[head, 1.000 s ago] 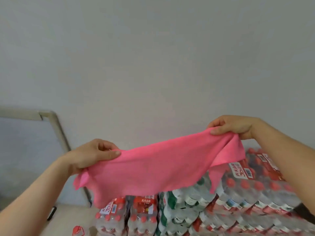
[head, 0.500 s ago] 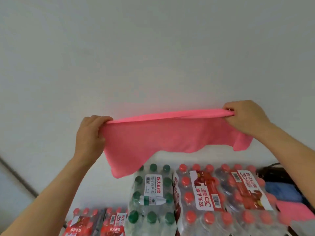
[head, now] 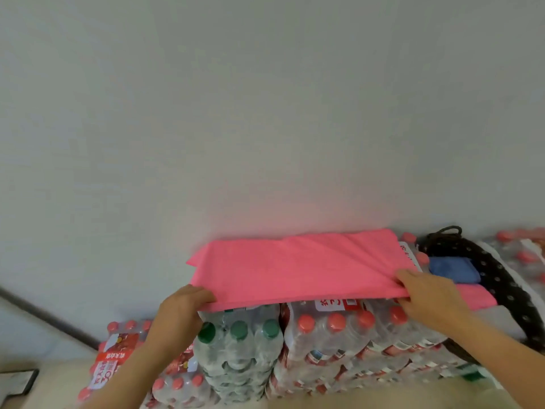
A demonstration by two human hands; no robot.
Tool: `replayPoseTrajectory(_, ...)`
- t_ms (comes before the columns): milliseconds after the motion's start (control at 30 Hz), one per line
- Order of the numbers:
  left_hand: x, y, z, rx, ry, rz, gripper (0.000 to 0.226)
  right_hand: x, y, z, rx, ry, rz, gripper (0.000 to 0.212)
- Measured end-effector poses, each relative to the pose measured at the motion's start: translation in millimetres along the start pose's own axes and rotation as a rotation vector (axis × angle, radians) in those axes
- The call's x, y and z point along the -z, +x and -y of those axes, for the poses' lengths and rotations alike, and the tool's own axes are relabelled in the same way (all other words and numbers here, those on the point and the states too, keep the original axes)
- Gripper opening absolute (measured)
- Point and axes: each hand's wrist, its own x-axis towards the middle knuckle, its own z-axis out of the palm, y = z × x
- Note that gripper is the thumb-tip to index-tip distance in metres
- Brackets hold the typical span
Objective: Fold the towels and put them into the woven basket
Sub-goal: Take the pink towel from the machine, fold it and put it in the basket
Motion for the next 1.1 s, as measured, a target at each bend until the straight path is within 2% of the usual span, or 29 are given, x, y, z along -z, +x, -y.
replayPoseTrajectory(100, 0.4, -7.4, -2.7, -0.004, -0.012, 0.184, 0.041, -1.9, -15.8, 4.2, -0.018, -0.014, 0.085, 0.021)
replayPoseTrajectory(200, 2.8, -8.0, -3.6, 0.023, -0.035, 0.289, 0.034, -4.3, -25.9, 3.8, -0.039, -0.049, 0.208, 0.016)
replayPoseTrajectory(300, 12.6, -2.1, -13.1, 0.036, 0.111, 0.474, 0.007, -6.5, -28.2, -2.9, -0.015, -0.020, 0.376, 0.018)
replayPoseTrajectory(400, 23.7, 6.3, -30.4, 0.034, 0.256, 0.659, 0.011, 8.2, -17.2, -11.7, 0.013, 0.088, 0.577, 0.034)
replayPoseTrajectory(500, 18.4, 18.1, -54.1, -0.008, 0.231, 0.625, 0.019, 26.2, 1.7, -24.8, -0.003, 0.235, 0.692, 0.049)
replayPoseTrajectory(600, -9.1, 37.2, -93.4, -0.096, 0.057, 0.427, 0.027, 30.2, 25.7, -40.9, -0.088, 0.505, 0.507, 0.046)
replayPoseTrajectory(667, -35.7, 49.9, -131.1, -0.159, -0.028, 0.321, 0.034, 25.5, 45.9, -55.7, -0.102, 0.565, 0.378, 0.033)
replayPoseTrajectory(767, -80.3, 68.1, -200.2, -0.250, -0.117, 0.220, 0.032, 14.4, 74.4, -74.9, -0.124, 0.597, 0.220, 0.014)
replayPoseTrajectory(900, -132.0, 93.4, -288.5, -0.355, -0.082, 0.190, 0.041, -10.0, 108.8, -92.4, -0.181, 0.678, 0.159, 0.024)
replayPoseTrajectory(1033, -163.6, 107.5, -347.6, -0.291, -0.008, 0.179, 0.030, -26.7, 130.7, -94.5, -0.216, 0.754, 0.161, 0.032)
replayPoseTrajectory(1100, -170.3, 110.9, -363.5, -0.234, 0.064, 0.203, 0.033, -30.8, 138.0, -92.8, -0.214, 0.750, 0.154, 0.035)
